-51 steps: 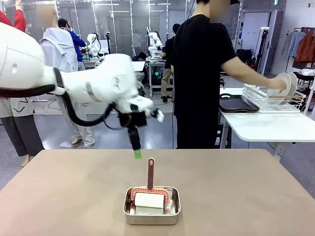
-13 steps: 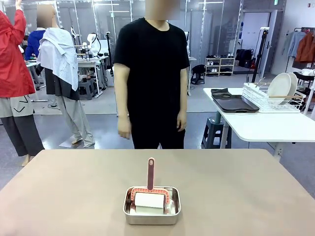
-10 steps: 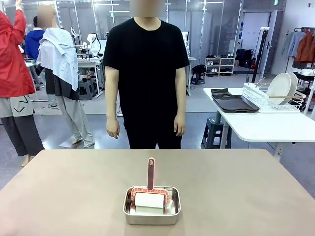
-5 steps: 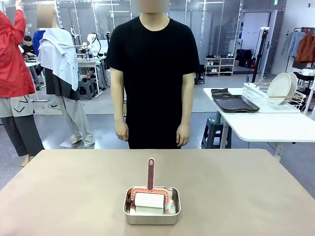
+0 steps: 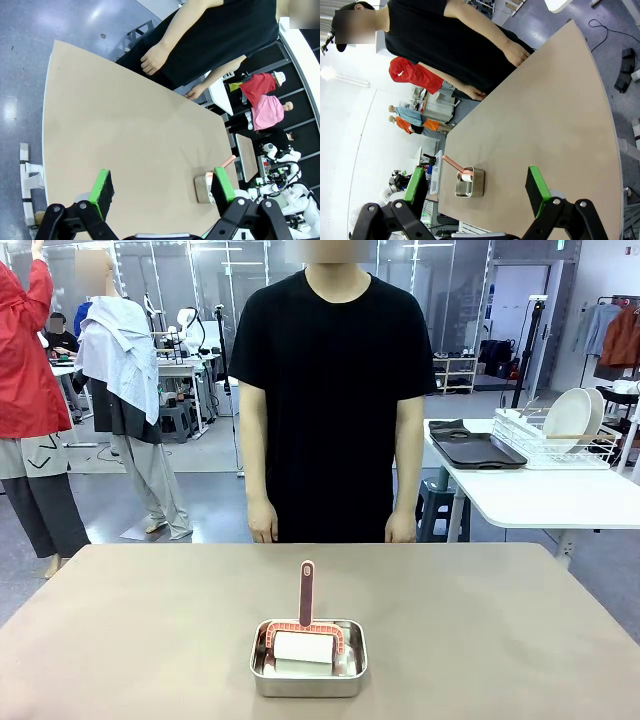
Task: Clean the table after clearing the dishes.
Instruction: Place the Lint Roller back on top of the Airtight Container.
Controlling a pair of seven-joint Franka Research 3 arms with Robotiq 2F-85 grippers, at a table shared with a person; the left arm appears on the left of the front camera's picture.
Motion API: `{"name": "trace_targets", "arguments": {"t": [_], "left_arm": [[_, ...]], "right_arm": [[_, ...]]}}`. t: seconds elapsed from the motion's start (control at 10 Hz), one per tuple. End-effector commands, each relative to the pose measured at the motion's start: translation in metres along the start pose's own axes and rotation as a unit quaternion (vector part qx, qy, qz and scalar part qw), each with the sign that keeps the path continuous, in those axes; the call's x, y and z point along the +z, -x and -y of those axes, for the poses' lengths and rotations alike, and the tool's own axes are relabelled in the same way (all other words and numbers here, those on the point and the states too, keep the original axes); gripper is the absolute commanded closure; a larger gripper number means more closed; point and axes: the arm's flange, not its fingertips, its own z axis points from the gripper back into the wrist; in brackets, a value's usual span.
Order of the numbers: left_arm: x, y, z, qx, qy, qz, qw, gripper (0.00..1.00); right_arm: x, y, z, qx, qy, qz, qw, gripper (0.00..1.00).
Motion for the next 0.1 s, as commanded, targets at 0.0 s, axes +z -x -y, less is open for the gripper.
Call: {"name": "trace_targets", "arguments": {"t": [0.0], "left_arm": [[0.0034,0.003,-0.0007,-0.003,0.005,-0.005,1.0,0.0]], "right_arm": [[-0.0007,-0.0014,-0.0016,0.003,-0.002,0.006,1.0,0.0]]}}
